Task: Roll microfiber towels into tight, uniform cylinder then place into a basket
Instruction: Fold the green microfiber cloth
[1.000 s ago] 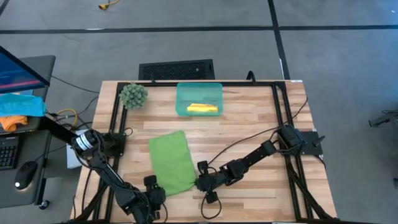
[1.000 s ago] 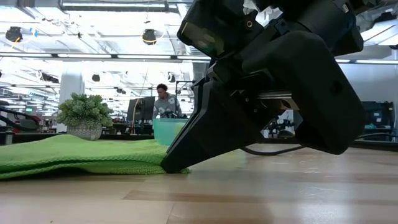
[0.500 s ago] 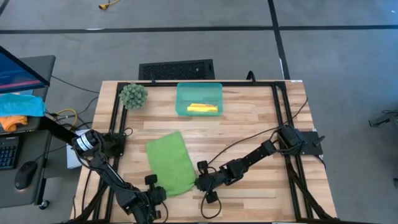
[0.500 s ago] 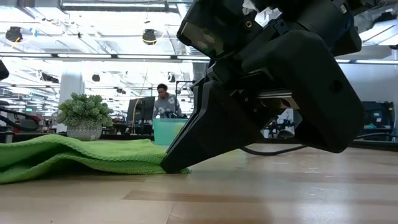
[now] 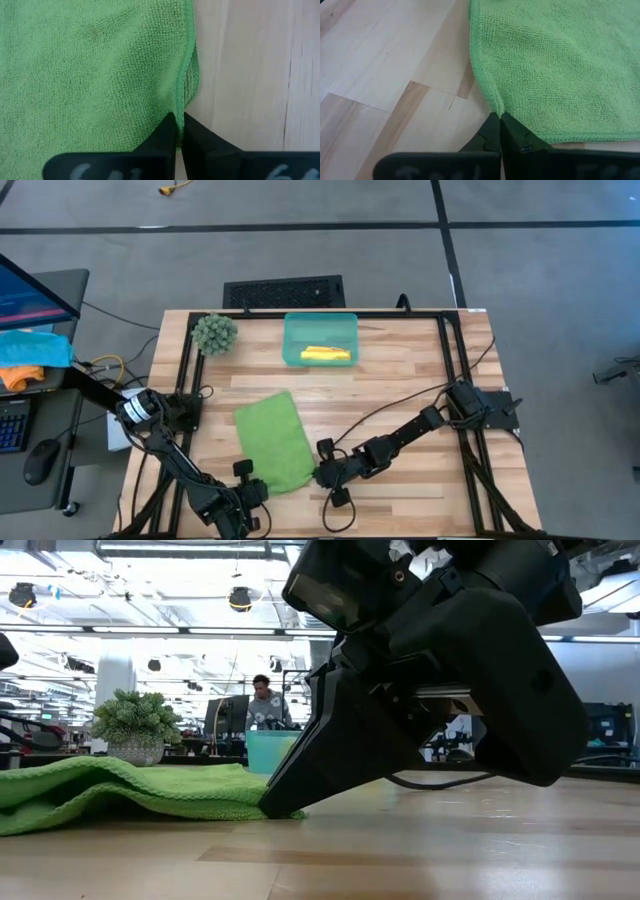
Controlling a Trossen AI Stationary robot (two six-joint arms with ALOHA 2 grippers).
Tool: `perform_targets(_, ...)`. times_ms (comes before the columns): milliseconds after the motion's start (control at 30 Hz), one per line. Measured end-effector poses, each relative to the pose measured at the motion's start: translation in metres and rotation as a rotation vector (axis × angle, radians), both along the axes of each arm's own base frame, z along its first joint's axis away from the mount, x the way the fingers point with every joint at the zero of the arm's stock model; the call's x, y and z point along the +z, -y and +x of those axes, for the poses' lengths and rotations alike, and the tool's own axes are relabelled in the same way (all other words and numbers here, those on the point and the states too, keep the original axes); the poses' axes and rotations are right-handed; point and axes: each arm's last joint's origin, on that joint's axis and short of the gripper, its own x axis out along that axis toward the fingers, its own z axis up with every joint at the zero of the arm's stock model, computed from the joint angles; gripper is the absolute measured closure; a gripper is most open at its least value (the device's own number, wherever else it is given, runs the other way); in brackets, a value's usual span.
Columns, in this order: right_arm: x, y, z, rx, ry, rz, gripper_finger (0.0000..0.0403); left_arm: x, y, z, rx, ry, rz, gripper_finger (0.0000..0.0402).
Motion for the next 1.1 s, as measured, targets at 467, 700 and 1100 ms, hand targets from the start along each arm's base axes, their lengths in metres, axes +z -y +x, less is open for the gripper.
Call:
perform_targets(467,0.001,-0.001,0.0,-0.002,-0.002,-0.007,0.0393,0.0,0.001,0.0,-0.007,-0.006,-0.008,0.04)
perform_targets(700,0.001,-0.001,0.0,-0.003,-0.001,-0.01,0.0387,0.001,0.001,0.0,-0.008,-0.007,-0.009,0.04)
perform_targets(1100,0.007,-0.008,0.0,0.001,-0.036,-0.044,0.0389,0.017,0.007,0.003,-0.036,-0.042,-0.025,0.04)
